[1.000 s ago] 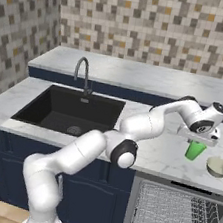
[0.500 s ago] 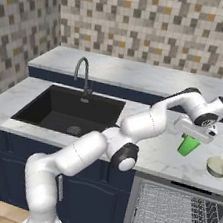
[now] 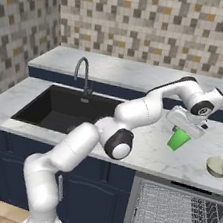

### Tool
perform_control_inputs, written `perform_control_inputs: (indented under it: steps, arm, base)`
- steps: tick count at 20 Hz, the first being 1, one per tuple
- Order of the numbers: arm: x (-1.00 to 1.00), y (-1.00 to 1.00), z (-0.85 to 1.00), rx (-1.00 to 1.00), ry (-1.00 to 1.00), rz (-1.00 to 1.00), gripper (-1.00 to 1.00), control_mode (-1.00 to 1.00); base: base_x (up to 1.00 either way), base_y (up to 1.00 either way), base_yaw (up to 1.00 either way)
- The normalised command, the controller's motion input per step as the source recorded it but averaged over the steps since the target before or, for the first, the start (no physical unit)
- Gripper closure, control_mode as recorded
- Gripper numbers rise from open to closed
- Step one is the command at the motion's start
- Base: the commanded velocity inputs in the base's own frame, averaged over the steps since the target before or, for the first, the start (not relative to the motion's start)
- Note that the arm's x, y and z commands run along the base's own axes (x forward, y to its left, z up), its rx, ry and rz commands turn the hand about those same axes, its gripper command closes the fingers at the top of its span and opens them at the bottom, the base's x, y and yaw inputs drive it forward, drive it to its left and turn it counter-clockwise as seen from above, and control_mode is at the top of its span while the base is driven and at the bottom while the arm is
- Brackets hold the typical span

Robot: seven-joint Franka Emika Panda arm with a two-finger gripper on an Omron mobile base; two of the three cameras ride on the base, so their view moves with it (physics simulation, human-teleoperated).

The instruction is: Pick up the cup and bowl from the counter, place them in the dishwasher, and close the dishwasher door.

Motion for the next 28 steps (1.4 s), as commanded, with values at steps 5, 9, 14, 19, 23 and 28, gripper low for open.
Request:
perform_control_inputs:
  steps: [5,9,14,19,23,28]
  arm:
    - [-0.60,0.71,0.00,-0.16,-0.11,0.00,1.00,-1.00]
    - [-0.68,0.47,0.00,-0.12,-0.13,0.00,1.00,-1.00]
    - [-0.52,0.13,0.00,-0.05,-0.06,0.00,1.00,-1.00]
    - [-0.49,0.03,-0.02,0.00,-0.01,-0.04,1.00,-1.00]
    - [-0.55,0.00,-0.02,0.00,-0.06,-0.23,1.00,-1.00]
    - [-0.41,0.00,-0.07,0.05,-0.07,-0.36,1.00,-1.00]
  base:
    - [0.00,0.00,0.00]
    - [0.00,0.00,0.00]
    - [0.00,0.00,0.00]
    - [0.00,0.00,0.00]
    - [0.00,0.00,0.00]
    - [0.00,0.00,0.00]
